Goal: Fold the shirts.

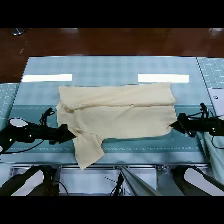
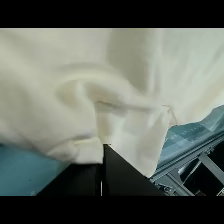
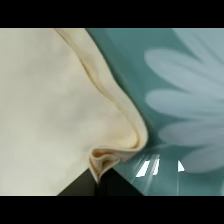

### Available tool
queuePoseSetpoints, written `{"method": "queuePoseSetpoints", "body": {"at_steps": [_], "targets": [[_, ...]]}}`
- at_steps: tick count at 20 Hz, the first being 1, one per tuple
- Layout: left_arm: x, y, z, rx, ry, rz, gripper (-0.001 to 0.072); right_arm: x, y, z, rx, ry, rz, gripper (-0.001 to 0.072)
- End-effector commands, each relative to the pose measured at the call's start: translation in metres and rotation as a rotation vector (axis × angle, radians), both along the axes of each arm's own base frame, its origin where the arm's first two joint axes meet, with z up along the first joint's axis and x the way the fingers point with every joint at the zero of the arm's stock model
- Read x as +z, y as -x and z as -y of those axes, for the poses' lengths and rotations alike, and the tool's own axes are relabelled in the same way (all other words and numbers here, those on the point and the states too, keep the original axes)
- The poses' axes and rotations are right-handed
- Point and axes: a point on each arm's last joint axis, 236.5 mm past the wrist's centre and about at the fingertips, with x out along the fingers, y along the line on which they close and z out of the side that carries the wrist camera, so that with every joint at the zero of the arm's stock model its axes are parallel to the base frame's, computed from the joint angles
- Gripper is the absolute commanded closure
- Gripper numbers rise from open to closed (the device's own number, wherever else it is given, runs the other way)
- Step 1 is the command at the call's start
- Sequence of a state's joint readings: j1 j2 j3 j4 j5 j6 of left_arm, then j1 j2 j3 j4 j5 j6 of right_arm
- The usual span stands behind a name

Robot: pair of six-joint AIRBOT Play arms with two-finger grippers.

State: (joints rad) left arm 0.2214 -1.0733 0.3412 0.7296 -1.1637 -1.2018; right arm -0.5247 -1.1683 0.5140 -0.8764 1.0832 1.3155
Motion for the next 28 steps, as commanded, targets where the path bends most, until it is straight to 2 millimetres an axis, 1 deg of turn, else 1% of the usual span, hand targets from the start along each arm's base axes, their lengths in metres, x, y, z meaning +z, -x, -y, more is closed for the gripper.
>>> {"method": "queuePoseSetpoints", "body": {"at_steps": [1,4,5,6,8,9,11,14,16,18,21,24,27,28], "targets": [[0.02,-0.017,-0.011,-0.011,0.015,0.051,0.068,0.024,-0.026,-0.005,0.086,-0.011,0.066,0.0689],[0.053,-0.065,-0.045,0.072,-0.012,0.166,0.0681,0.058,-0.058,0.014,0.102,0.047,0.149,0.0689],[0.062,-0.08,-0.055,0.09,-0.029,0.201,0.0681,0.067,-0.07,0.017,0.102,0.052,0.175,0.0689],[0.067,-0.093,-0.059,0.097,-0.041,0.22,0.0682,0.074,-0.081,0.016,0.109,0.047,0.195,0.0689],[0.07,-0.116,-0.057,0.089,-0.055,0.235,0.0681,0.077,-0.102,0.009,0.134,0.038,0.217,0.0689],[0.07,-0.131,-0.053,0.078,-0.06,0.237,0.0681,0.078,-0.113,0.006,0.144,0.039,0.231,0.0689],[0.071,-0.162,-0.044,0.067,-0.057,0.227,0.0681,0.079,-0.143,0.003,0.121,0.045,0.263,0.0689],[0.076,-0.212,-0.036,0.062,-0.043,0.22,0.0681,0.083,-0.18,0.009,0.089,0.04,0.27,0.0689],[0.081,-0.243,-0.037,0.082,-0.032,0.213,0.0681,0.087,-0.199,0.014,0.075,0.033,0.28,0.0689],[0.084,-0.268,-0.04,0.096,-0.02,0.205,0.0681,0.089,-0.216,0.019,0.065,0.031,0.293,0.0689],[0.077,-0.29,-0.041,0.09,0.0,0.173,0.0681,0.085,-0.234,0.018,0.056,-0.006,0.303,0.0689],[0.068,-0.307,-0.043,0.101,0.001,0.169,0.0681,0.07,-0.24,0.019,0.043,-0.019,0.283,0.0689],[0.057,-0.312,-0.045,0.11,-0.002,0.162,0.0681,0.053,-0.238,0.019,0.044,-0.032,0.251,0.0689],[0.052,-0.311,-0.044,0.1,0.0,0.156,0.0662,0.051,-0.239,0.019,0.043,-0.031,0.249,0.0669]]}}
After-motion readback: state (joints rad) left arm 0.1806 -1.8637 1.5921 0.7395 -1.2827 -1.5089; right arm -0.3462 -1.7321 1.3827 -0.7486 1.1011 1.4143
